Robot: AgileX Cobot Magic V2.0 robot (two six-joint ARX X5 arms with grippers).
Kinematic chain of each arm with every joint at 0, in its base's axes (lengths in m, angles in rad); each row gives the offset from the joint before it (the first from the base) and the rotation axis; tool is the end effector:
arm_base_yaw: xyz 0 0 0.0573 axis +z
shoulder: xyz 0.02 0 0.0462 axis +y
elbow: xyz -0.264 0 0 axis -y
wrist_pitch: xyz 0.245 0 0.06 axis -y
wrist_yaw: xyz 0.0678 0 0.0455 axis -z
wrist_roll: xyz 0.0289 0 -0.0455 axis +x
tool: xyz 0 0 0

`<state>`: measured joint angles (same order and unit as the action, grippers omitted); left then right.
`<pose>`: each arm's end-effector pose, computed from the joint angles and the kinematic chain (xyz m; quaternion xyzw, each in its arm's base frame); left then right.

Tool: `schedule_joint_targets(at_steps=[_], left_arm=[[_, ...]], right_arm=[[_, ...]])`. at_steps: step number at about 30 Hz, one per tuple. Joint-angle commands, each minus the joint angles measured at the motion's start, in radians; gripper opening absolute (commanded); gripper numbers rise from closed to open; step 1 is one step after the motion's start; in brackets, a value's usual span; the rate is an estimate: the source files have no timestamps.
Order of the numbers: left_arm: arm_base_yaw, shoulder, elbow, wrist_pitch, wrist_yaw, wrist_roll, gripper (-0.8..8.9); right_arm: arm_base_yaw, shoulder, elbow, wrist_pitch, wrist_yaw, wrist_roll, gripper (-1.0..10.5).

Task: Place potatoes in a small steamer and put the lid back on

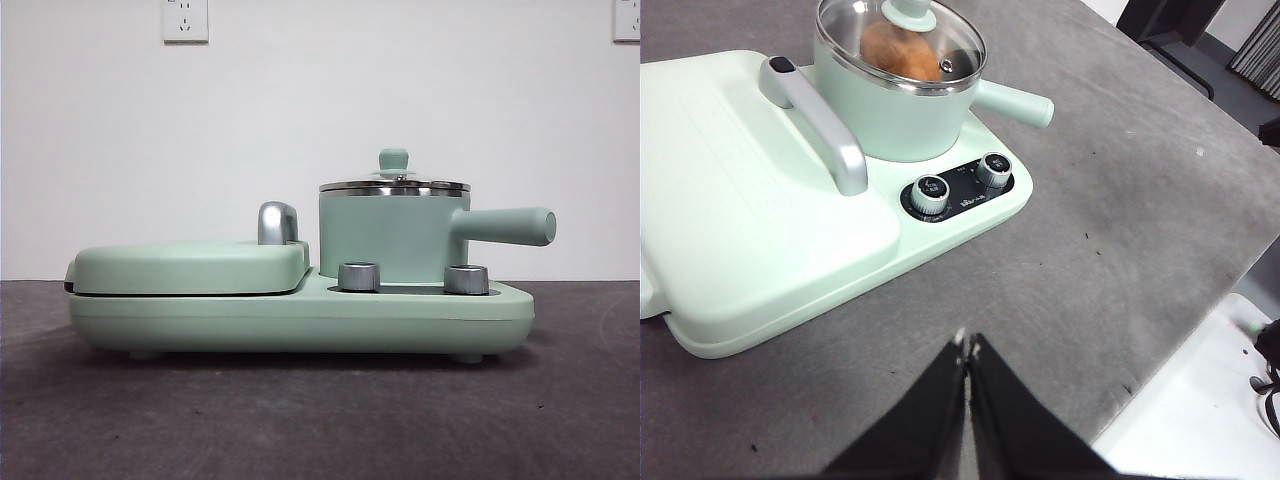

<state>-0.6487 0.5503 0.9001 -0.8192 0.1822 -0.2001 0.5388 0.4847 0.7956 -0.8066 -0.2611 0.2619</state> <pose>0.0689 -0.0588 0.3384 -0.0354 0.2643 -0.3680 0.8908 0.0696 0.0503 0.3131 0.0829 0.2902 0.3425 0.8897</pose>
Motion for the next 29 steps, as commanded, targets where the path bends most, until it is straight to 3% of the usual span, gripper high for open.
schedule_joint_targets(at_steps=[1,9,12,14,19,24,29], left_arm=[[-0.007,0.004,0.008,0.01,0.001,-0.003,0.06],[0.015,-0.056,0.007,0.01,0.001,-0.003,0.06],[0.095,-0.106,-0.027,0.056,0.002,-0.003,0.06],[0.176,-0.145,-0.08,0.12,0.002,0.042,0.06],[0.396,-0.301,-0.343,0.381,0.001,0.127,0.06],[0.508,-0.405,-0.636,0.626,0.001,0.213,0.06],[0.557,-0.469,-0.787,0.647,0.001,0.205,0.06]], right_arm=[[0.008,0.003,0.006,0.01,-0.001,-0.008,0.1],[0.008,0.003,0.006,0.01,-0.001,-0.008,0.1],[0.008,0.003,0.006,0.01,-0.001,-0.008,0.1],[0.008,0.003,0.006,0.01,-0.001,-0.008,0.1],[0.008,0.003,0.006,0.01,-0.001,-0.008,0.1],[0.008,0.003,0.006,0.011,-0.001,-0.008,0.1],[0.008,0.003,0.006,0.011,0.0,-0.008,0.1]])
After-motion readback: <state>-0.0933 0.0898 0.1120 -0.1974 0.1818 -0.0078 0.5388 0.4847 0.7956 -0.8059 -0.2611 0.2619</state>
